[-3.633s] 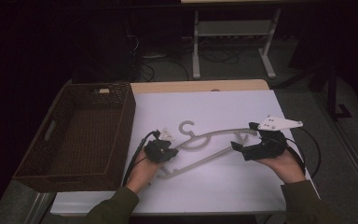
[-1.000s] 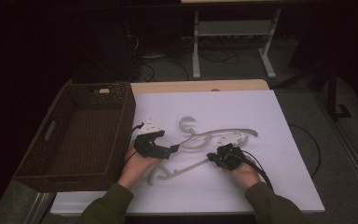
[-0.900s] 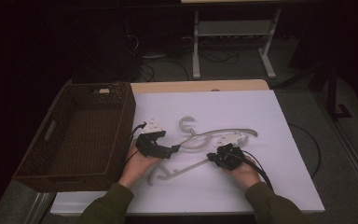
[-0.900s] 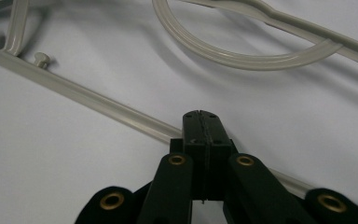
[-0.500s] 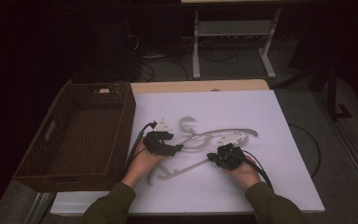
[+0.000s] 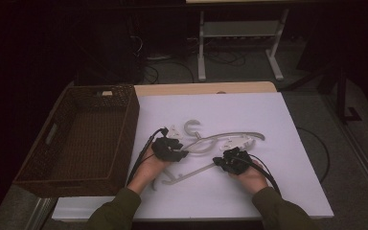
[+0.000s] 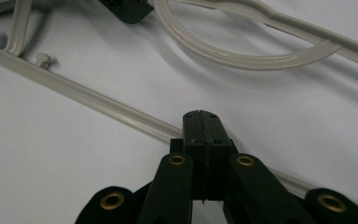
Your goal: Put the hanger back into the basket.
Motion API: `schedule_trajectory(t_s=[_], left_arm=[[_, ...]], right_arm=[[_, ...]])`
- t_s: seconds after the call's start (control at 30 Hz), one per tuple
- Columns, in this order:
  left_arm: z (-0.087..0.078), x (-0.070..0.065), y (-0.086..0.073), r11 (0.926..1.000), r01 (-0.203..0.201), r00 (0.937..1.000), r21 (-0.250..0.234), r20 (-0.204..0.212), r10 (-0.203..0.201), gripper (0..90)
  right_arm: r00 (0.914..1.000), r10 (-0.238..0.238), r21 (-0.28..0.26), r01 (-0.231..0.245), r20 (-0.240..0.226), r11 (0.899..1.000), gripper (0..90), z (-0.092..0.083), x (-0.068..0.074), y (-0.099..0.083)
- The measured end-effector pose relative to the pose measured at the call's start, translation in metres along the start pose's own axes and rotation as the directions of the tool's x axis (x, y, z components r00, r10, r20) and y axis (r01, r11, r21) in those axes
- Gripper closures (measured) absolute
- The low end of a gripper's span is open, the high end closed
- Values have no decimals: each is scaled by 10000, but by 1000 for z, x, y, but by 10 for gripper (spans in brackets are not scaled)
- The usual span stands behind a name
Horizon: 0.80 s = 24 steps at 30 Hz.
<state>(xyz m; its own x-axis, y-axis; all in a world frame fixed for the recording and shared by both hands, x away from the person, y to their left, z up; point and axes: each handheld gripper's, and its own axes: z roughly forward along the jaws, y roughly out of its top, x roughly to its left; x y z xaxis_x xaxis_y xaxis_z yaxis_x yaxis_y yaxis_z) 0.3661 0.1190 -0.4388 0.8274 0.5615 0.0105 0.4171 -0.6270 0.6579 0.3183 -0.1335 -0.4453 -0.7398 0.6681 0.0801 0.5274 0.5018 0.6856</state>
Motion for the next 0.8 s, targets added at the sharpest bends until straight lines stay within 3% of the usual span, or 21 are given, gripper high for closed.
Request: schedule_trajectory(t_s=[0.5, 0.8], left_arm=[[3, -2, 0, 10000, -36, 10000, 9, 55, 36, 794], [2, 0, 0, 9997, 227, 9996, -15, 176, -227, 814]], right_arm=[[10000, -37, 5, 37, 17, 10000, 896, 0, 0, 0], [10000, -51, 1, 51, 18, 10000, 896, 0, 1, 0]])
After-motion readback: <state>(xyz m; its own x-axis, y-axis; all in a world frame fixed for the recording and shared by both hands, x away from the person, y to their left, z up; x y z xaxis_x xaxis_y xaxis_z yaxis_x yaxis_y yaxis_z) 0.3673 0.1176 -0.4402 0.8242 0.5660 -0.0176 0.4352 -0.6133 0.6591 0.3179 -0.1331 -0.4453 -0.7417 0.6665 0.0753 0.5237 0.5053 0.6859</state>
